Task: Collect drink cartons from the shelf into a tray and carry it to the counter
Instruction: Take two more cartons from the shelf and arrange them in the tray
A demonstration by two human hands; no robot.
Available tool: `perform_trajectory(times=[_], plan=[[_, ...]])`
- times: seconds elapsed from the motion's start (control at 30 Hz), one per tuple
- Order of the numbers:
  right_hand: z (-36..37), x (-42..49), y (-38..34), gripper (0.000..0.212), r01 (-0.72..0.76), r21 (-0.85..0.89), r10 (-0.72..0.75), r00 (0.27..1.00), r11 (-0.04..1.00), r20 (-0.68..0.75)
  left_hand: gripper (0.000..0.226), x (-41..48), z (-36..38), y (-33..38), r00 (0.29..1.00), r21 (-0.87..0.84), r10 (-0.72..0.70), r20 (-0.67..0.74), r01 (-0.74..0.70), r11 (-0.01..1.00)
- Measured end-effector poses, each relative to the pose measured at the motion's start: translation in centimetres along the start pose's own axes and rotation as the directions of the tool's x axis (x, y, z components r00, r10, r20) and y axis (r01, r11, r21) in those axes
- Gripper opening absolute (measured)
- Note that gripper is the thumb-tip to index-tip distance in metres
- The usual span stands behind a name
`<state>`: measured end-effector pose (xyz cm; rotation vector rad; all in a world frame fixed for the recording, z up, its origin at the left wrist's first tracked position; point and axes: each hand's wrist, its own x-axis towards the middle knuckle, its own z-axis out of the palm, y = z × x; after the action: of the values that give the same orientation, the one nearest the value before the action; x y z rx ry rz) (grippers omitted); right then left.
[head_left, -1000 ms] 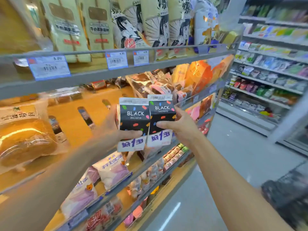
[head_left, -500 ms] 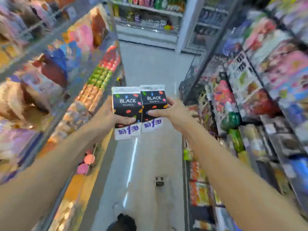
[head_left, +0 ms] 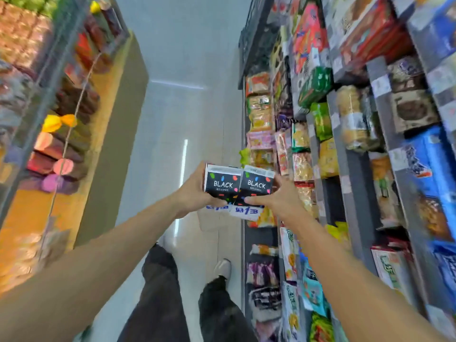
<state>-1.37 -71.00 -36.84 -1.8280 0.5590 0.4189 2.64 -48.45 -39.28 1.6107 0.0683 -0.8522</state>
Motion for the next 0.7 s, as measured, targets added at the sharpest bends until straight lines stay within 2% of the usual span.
perform_trajectory(times=[0.13, 0.23, 0.4, 0.5, 0.7], plan=[[2.8, 4.2, 8.9, 0.08, -0.093, -0.049, 0.093, 0.996, 0.994, -0.019, 0.071, 4.3, 1.2, -8.1, 0.997, 0.048, -0.075, -0.025, 0.076, 0.996], [6.1, 7.5, 15.6, 0.089, -0.129, -0.125, 0.116, 0.987, 0.984, -0.111, 0.074, 8.2, 1.8, -14.4, 0.992, 0.061, -0.099, -0.084, 0.104, 0.993], [10.3, 14.0, 25.5, 0.075, -0.236, -0.17, 0.196, 0.955, 0.957, -0.221, 0.079, 15.8, 2.0, -26.7, 0.987, 0.129, -0.078, -0.138, 0.096, 0.987], [12.2, 19.3, 31.2, 0.07, -0.275, -0.192, 0.227, 0.944, 0.942, -0.237, 0.09, 20.2, 2.4, -33.6, 0.979, 0.275, -0.055, -0.198, 0.109, 0.955], [16.4, 28.3, 40.4, 0.063, -0.3, -0.184, 0.245, 0.931, 0.936, -0.272, 0.082, 26.9, 4.6, -46.0, 0.93, 0.208, -0.07, -0.36, 0.153, 0.966]])
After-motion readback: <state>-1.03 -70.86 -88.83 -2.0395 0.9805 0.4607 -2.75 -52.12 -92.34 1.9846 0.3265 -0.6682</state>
